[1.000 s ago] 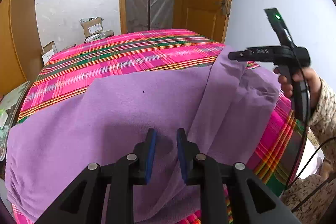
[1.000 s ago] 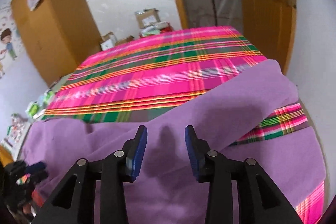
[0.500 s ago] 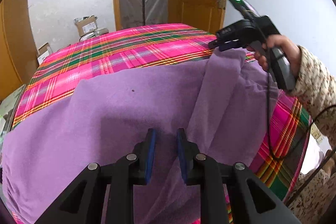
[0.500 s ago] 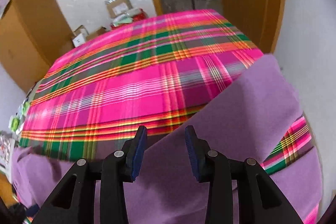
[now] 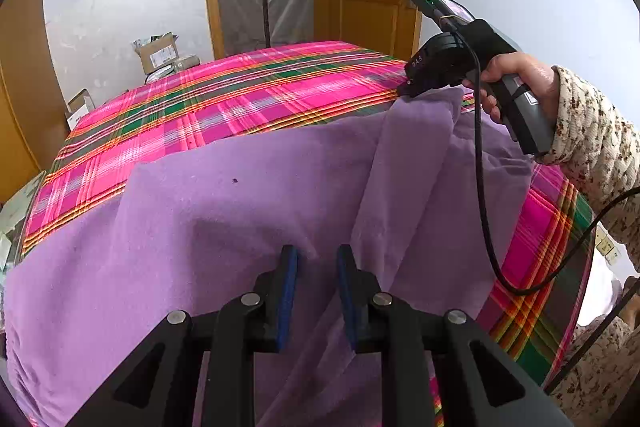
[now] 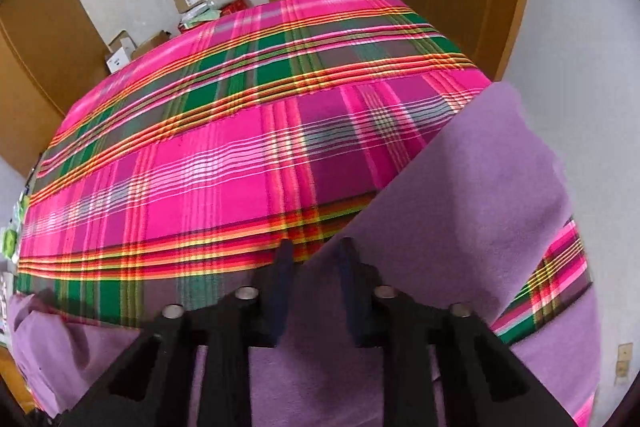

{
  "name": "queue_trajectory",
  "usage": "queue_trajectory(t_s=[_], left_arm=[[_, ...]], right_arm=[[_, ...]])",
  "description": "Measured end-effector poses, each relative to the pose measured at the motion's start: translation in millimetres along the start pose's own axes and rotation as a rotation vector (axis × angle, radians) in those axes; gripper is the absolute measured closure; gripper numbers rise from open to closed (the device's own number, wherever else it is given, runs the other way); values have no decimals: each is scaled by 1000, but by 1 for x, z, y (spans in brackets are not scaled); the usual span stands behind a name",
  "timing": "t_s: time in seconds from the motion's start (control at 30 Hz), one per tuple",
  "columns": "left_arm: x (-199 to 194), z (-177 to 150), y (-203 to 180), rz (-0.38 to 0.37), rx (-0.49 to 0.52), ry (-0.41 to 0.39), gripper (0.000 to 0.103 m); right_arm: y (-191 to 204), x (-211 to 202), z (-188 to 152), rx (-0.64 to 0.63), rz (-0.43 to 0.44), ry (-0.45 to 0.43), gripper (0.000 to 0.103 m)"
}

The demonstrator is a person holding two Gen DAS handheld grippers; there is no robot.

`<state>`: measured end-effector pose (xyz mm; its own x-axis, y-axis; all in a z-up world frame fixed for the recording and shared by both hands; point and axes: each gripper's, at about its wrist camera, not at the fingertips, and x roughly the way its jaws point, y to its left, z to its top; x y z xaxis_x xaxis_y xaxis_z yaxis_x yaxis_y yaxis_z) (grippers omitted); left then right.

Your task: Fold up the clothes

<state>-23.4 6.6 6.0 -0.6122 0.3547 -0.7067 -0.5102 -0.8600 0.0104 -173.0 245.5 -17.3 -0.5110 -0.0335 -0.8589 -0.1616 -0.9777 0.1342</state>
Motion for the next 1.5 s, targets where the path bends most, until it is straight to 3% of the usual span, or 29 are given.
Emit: queue_trajectory(t_s=[0.13, 0.43, 0.7, 0.87, 0.93, 1.0, 1.1, 1.37, 1.43, 1.5], left_arm=[[0, 1, -2, 7, 4, 0, 82], [-1, 2, -10, 15, 25, -4, 77], [3, 3, -15, 10, 33, 1, 77], [4, 3, -17, -5, 30, 5, 77], [6, 2, -19, -9, 31, 12, 77], [6, 1, -19, -11, 32, 16, 77], [7, 0, -19, -18, 26, 19, 77], [8, -1, -18, -45, 20, 19, 77], [8, -2, -18, -50, 20, 20, 77], [8, -2, -18, -49, 23, 19, 77]], right_arm=[[-9, -3, -2, 20, 30, -14, 99], [-18, -33, -16, 20, 80, -112, 101], [-32, -43, -20, 25, 101, -123, 100], [-28, -32, -17, 18, 147, -71, 92], [-27, -28, -13, 49, 159, -57, 66], [-23, -22, -7, 68, 171, -39, 53], [-11, -15, 2, 41, 110, -24, 49], [-3, 4, 12, 24, -9, 45, 53], [-5, 3, 12, 15, -27, 47, 75], [-8, 3, 12, 6, -44, 50, 86]])
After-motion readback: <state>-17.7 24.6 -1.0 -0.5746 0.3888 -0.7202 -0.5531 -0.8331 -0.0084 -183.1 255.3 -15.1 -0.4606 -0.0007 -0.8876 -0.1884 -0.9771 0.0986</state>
